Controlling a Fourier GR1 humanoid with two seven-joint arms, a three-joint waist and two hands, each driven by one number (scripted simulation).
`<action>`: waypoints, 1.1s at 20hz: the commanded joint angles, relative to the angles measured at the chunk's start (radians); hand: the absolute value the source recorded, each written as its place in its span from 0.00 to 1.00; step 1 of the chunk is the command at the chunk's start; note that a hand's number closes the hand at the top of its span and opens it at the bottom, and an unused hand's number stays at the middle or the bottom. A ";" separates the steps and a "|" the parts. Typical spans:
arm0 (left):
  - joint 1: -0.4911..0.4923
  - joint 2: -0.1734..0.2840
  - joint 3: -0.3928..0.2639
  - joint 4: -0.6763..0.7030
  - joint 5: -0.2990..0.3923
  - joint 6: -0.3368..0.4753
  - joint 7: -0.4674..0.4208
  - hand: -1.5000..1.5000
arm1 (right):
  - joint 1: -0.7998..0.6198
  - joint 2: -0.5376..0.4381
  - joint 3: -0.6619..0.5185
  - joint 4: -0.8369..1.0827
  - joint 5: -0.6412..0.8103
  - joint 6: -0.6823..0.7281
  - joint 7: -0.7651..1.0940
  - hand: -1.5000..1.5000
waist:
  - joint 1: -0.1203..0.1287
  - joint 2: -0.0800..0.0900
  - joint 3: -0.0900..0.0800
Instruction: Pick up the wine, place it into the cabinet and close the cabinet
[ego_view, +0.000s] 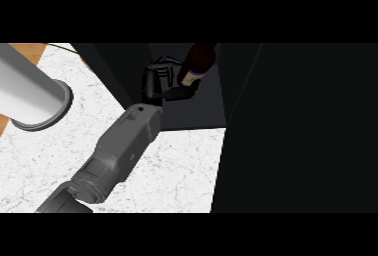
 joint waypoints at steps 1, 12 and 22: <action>-0.051 0.030 0.010 0.075 -0.025 0.054 -0.014 1.00 | 0.005 0.004 -0.015 -0.029 -0.048 0.000 0.010 0.00 | -0.007 0.006 0.000; -0.100 0.022 0.009 0.167 -0.052 0.112 0.045 1.00 | -0.016 0.021 0.021 -0.071 -0.058 -0.014 0.052 0.00 | -0.045 0.016 -0.001; -0.045 0.040 0.073 0.146 -0.001 0.018 0.030 1.00 | -0.042 0.027 0.028 -0.014 -0.056 0.005 0.010 0.00 | -0.039 0.025 -0.002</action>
